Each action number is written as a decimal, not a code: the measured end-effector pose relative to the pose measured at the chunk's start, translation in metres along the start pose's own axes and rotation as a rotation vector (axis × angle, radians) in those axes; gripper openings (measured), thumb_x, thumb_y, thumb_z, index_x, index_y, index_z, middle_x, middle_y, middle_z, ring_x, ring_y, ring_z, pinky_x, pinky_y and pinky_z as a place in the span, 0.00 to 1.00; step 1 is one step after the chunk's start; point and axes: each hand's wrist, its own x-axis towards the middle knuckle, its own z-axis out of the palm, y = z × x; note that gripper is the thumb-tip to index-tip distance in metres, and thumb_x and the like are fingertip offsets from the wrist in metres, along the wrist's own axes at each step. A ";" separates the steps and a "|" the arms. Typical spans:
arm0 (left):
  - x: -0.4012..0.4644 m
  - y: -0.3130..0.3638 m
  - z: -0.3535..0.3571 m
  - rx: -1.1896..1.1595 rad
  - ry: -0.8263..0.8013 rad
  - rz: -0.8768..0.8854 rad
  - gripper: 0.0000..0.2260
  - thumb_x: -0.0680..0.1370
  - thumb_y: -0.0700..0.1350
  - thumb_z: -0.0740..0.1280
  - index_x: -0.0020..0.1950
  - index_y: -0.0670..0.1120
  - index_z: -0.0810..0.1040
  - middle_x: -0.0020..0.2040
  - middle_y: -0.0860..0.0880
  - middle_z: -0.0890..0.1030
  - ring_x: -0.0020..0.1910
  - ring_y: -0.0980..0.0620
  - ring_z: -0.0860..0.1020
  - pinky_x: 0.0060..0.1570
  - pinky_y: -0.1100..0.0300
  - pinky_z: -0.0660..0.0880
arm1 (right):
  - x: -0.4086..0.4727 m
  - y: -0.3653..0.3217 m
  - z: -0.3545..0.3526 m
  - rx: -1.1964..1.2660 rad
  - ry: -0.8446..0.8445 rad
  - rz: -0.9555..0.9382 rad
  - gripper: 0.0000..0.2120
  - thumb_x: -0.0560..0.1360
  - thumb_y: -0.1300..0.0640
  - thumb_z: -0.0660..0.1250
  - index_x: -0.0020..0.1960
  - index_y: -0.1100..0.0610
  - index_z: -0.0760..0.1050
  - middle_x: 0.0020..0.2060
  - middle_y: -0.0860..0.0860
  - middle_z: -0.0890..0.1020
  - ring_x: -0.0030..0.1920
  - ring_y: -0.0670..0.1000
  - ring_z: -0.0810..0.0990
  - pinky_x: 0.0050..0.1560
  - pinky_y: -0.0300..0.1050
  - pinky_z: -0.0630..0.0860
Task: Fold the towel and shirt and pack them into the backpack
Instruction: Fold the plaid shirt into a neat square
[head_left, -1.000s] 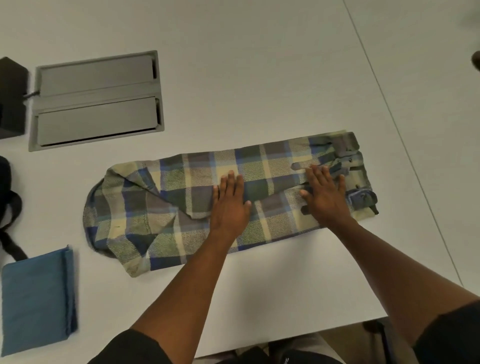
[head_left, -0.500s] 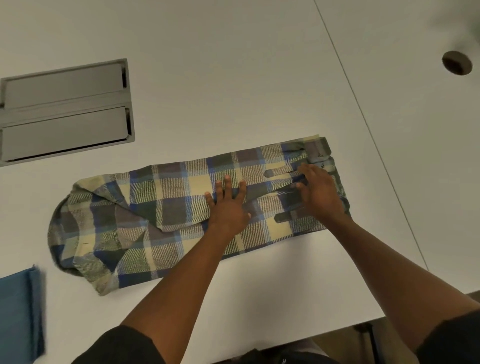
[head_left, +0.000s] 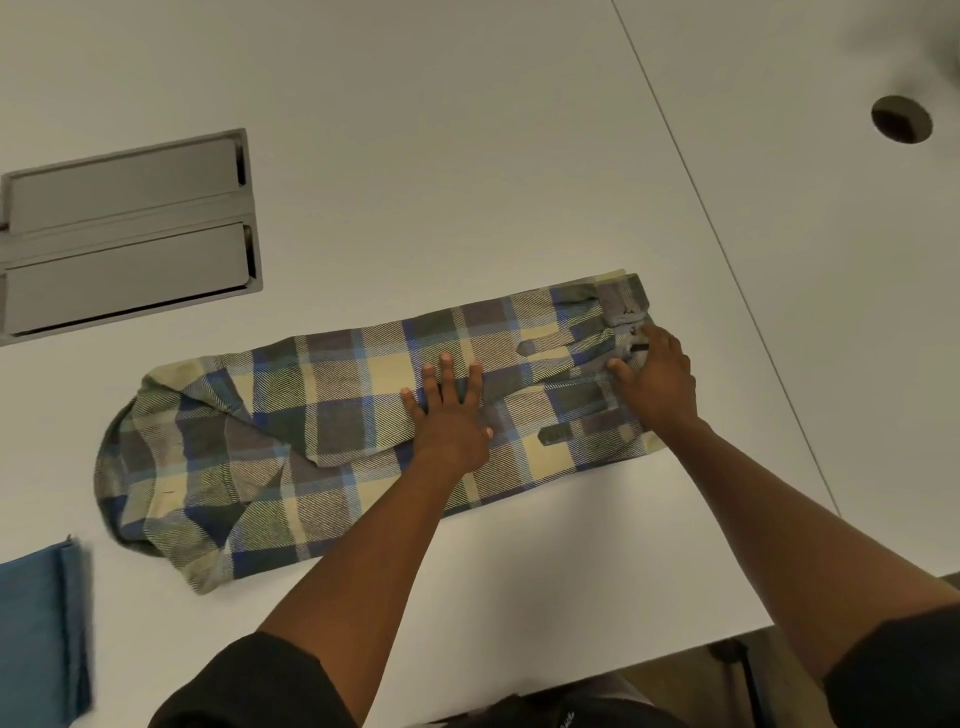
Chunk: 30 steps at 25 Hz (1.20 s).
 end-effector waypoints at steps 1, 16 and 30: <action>0.000 0.000 0.000 0.000 -0.008 -0.005 0.40 0.82 0.56 0.59 0.77 0.52 0.28 0.75 0.42 0.25 0.74 0.37 0.27 0.72 0.31 0.37 | 0.001 -0.001 0.000 0.007 -0.009 0.035 0.32 0.74 0.45 0.70 0.73 0.55 0.62 0.69 0.57 0.70 0.67 0.61 0.70 0.64 0.60 0.69; 0.000 0.000 0.003 -0.026 -0.027 -0.004 0.41 0.82 0.56 0.59 0.77 0.52 0.27 0.74 0.42 0.24 0.73 0.38 0.25 0.71 0.31 0.35 | 0.037 0.010 -0.012 0.266 -0.128 0.273 0.40 0.69 0.32 0.69 0.69 0.59 0.66 0.61 0.57 0.77 0.57 0.59 0.79 0.57 0.59 0.79; 0.004 -0.003 0.010 -0.044 0.006 0.000 0.41 0.81 0.57 0.59 0.76 0.53 0.26 0.73 0.43 0.22 0.72 0.38 0.24 0.70 0.30 0.34 | 0.042 -0.001 -0.008 0.298 -0.099 0.220 0.29 0.72 0.35 0.69 0.60 0.58 0.74 0.50 0.54 0.81 0.47 0.55 0.81 0.41 0.45 0.76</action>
